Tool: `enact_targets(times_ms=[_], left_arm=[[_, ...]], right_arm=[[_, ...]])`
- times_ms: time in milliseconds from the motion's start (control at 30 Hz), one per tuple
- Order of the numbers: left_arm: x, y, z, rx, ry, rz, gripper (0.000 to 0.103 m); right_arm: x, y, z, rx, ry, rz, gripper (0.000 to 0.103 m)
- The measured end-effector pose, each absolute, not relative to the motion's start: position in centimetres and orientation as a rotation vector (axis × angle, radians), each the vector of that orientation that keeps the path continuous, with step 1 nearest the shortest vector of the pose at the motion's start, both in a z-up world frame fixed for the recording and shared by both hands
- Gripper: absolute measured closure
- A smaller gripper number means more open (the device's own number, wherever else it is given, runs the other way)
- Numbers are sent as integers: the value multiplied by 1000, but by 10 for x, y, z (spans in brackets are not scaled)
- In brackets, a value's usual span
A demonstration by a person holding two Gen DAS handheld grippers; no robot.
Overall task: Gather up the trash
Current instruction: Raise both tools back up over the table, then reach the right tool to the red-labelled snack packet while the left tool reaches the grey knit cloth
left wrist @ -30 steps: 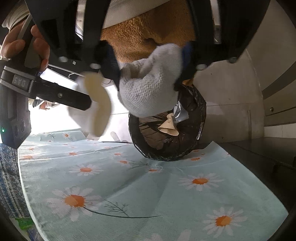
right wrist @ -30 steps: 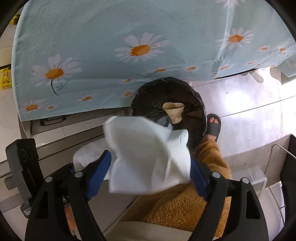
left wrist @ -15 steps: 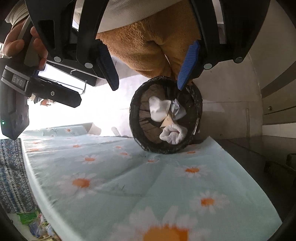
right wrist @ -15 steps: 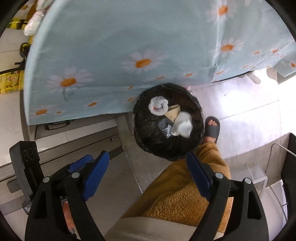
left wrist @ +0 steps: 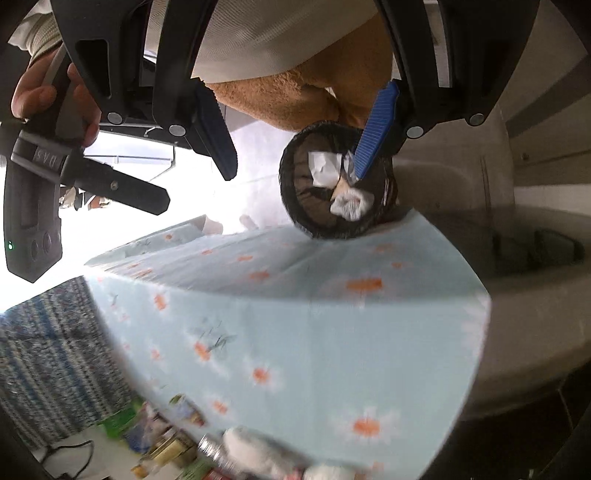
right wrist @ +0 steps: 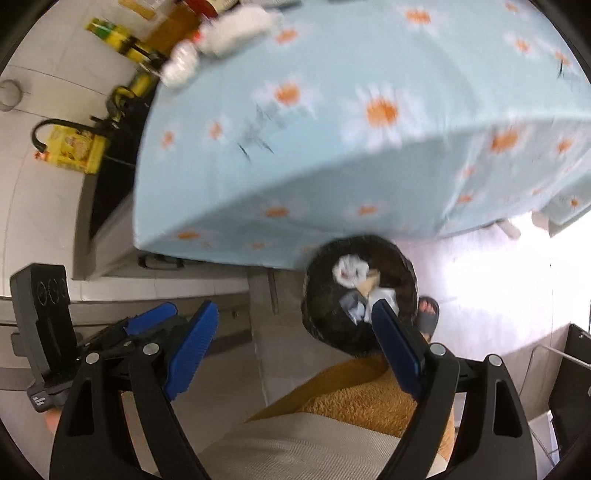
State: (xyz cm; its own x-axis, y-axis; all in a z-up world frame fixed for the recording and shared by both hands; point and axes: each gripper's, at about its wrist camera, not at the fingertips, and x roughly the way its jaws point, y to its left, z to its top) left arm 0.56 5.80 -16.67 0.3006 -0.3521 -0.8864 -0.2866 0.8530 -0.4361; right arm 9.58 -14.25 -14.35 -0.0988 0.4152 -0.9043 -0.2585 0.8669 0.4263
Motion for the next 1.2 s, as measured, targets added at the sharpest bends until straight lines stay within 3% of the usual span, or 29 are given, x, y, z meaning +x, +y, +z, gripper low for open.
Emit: enact_targets(times_ms=[567, 1067, 1200], left_arm=[[12, 68, -87, -500, 1072, -114, 39], [44, 69, -61, -503, 978, -77, 39], [63, 72, -62, -525, 981, -37, 31]], right_arm=[[116, -152, -42, 75, 1277, 525, 19], [161, -156, -24, -37, 1173, 496, 19], [189, -153, -28, -61, 1154, 486, 19]])
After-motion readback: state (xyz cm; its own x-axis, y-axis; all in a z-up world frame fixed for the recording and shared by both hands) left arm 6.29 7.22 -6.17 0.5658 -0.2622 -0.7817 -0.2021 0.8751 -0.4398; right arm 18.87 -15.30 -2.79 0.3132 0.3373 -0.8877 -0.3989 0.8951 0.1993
